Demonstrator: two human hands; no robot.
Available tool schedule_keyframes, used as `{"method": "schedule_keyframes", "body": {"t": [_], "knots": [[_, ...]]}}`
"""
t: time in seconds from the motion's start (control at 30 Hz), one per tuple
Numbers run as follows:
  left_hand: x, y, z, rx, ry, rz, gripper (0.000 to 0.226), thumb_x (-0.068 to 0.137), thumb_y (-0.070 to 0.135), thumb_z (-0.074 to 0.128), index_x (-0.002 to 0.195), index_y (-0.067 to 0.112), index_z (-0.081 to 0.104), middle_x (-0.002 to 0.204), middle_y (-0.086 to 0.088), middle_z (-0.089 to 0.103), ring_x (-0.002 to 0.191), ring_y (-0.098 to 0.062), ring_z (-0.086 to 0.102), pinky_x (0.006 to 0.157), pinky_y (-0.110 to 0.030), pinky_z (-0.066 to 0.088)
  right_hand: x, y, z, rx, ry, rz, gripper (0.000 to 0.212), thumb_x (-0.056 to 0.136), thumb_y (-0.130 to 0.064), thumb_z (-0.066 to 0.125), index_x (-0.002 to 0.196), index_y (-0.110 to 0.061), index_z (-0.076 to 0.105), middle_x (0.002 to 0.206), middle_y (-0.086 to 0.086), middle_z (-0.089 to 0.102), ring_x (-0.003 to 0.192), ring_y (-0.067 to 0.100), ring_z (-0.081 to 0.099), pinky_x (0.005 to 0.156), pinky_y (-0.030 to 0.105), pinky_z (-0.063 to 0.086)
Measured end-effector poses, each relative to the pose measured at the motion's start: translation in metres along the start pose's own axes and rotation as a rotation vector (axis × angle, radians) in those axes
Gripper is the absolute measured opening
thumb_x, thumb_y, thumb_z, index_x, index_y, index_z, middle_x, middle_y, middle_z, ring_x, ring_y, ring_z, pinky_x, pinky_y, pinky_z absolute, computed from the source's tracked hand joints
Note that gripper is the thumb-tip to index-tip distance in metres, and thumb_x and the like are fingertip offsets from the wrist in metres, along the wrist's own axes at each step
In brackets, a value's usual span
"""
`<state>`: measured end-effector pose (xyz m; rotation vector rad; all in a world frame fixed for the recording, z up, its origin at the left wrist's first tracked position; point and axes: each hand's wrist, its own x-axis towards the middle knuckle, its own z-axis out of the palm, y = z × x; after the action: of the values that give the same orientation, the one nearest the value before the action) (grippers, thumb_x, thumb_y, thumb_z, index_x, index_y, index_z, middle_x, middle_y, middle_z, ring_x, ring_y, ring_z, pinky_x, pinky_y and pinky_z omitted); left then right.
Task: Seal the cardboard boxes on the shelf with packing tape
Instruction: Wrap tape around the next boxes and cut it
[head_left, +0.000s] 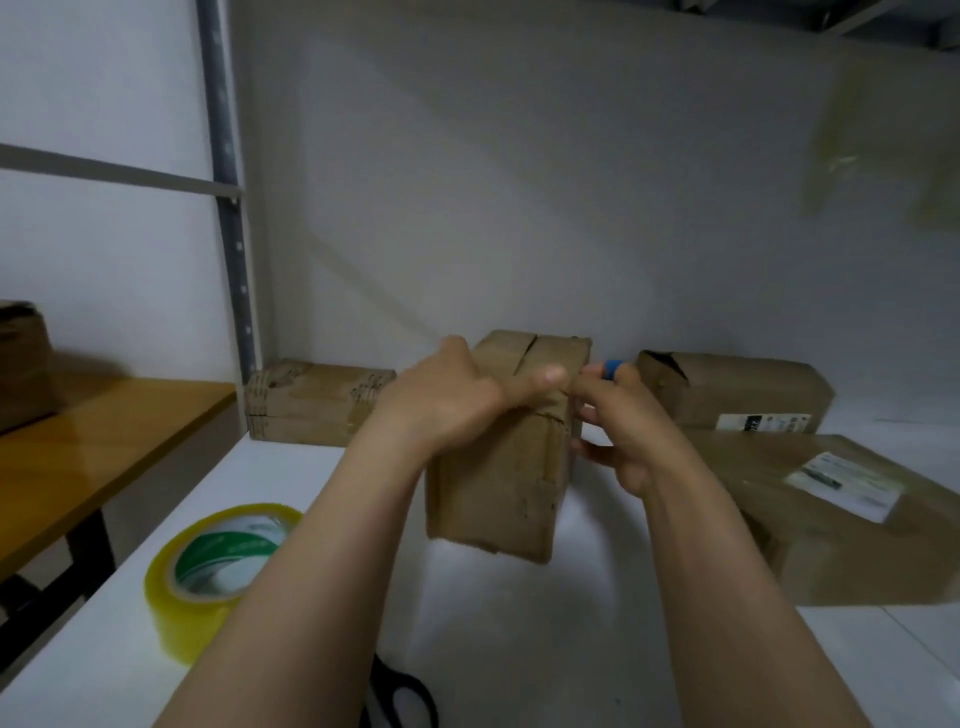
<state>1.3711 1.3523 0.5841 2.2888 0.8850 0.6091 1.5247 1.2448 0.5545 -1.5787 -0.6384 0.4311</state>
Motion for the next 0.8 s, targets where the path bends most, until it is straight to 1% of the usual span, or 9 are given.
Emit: {"method": "schedule_keyframes", "body": {"t": [0.1,0.17,0.23,0.3,0.4,0.5,0.57,0.7,0.8], "knots": [[0.001,0.014,0.016,0.227,0.013,-0.016,0.133,0.044,0.106,0.047,0.142,0.016,0.035,0.14,-0.013,0.051,0.129,-0.035,0.049,0.104,-0.052,0.044,0.003,-0.003,-0.007,-0.046,-0.042,-0.019,0.031,0.091,-0.021,0.064,0.119,-0.021,0.053,0.11,0.002,0.063,0.097,0.013,0.061,0.088,0.042,0.056],[0.002,0.022,0.027,0.31,0.023,-0.009,0.128,0.051,0.1,0.054,0.145,0.017,0.028,0.143,-0.014,0.045,0.133,-0.036,0.041,0.107,-0.053,0.039,0.006,-0.005,-0.01,-0.062,-0.076,-0.032,0.027,0.093,-0.016,0.063,0.118,-0.018,0.055,0.095,0.0,0.065,0.085,0.012,0.061,0.085,0.037,0.055],[0.003,0.025,0.034,0.329,0.032,-0.004,0.11,0.06,0.088,0.063,0.14,0.018,0.029,0.138,-0.015,0.044,0.13,-0.037,0.04,0.104,-0.051,0.04,0.008,-0.005,-0.011,-0.042,-0.063,-0.017,0.031,0.093,-0.023,0.067,0.121,-0.018,0.055,0.096,-0.002,0.067,0.087,0.011,0.064,0.087,0.039,0.055],[0.008,0.023,0.033,0.283,0.051,0.004,0.093,0.065,0.073,0.069,0.132,0.019,0.033,0.132,-0.014,0.046,0.124,-0.036,0.042,0.1,-0.049,0.043,0.015,0.002,-0.01,0.067,-0.005,0.027,0.044,0.09,-0.042,0.071,0.125,-0.021,0.054,0.112,-0.002,0.069,0.101,0.013,0.065,0.083,0.043,0.058],[0.009,0.013,0.026,0.165,0.047,0.081,0.087,0.061,0.063,0.076,0.127,0.024,0.035,0.125,-0.006,0.046,0.117,-0.031,0.043,0.096,-0.047,0.047,0.018,0.019,-0.006,0.265,0.113,0.145,0.075,0.073,-0.069,0.074,0.134,-0.031,0.051,0.125,-0.002,0.067,0.105,0.019,0.065,0.069,0.036,0.054],[-0.003,-0.002,0.027,0.074,0.103,0.245,0.088,0.062,0.057,0.08,0.132,0.032,0.033,0.124,0.004,0.041,0.117,-0.021,0.038,0.098,-0.043,0.045,0.006,0.027,-0.007,0.445,0.077,0.255,0.087,0.069,-0.073,0.075,0.141,-0.036,0.044,0.124,0.001,0.064,0.094,0.025,0.064,0.055,0.043,0.058],[-0.01,-0.013,0.031,-0.011,0.177,0.338,0.088,0.06,0.058,0.08,0.132,0.036,0.034,0.125,0.009,0.04,0.118,-0.015,0.036,0.101,-0.041,0.043,0.002,0.031,-0.012,0.488,0.021,0.277,0.105,0.062,-0.075,0.077,0.149,-0.039,0.031,0.125,0.004,0.057,0.09,0.027,0.059,0.046,0.047,0.056],[-0.014,-0.027,0.036,-0.079,0.222,0.449,0.084,0.057,0.059,0.075,0.129,0.043,0.035,0.125,0.017,0.036,0.12,-0.008,0.034,0.107,-0.04,0.04,0.003,0.039,-0.015,0.517,0.0,0.255,0.127,0.04,-0.082,0.082,0.15,-0.051,0.027,0.142,0.001,0.05,0.102,0.033,0.055,0.061,0.064,0.053],[-0.016,-0.026,0.037,-0.102,0.252,0.551,0.084,0.058,0.052,0.08,0.129,0.047,0.035,0.124,0.02,0.033,0.122,-0.008,0.035,0.106,-0.032,0.04,0.004,0.043,-0.016,0.566,0.03,0.266,0.121,0.047,-0.085,0.073,0.151,-0.044,0.029,0.137,0.001,0.051,0.117,0.038,0.053,0.078,0.073,0.045]]}}
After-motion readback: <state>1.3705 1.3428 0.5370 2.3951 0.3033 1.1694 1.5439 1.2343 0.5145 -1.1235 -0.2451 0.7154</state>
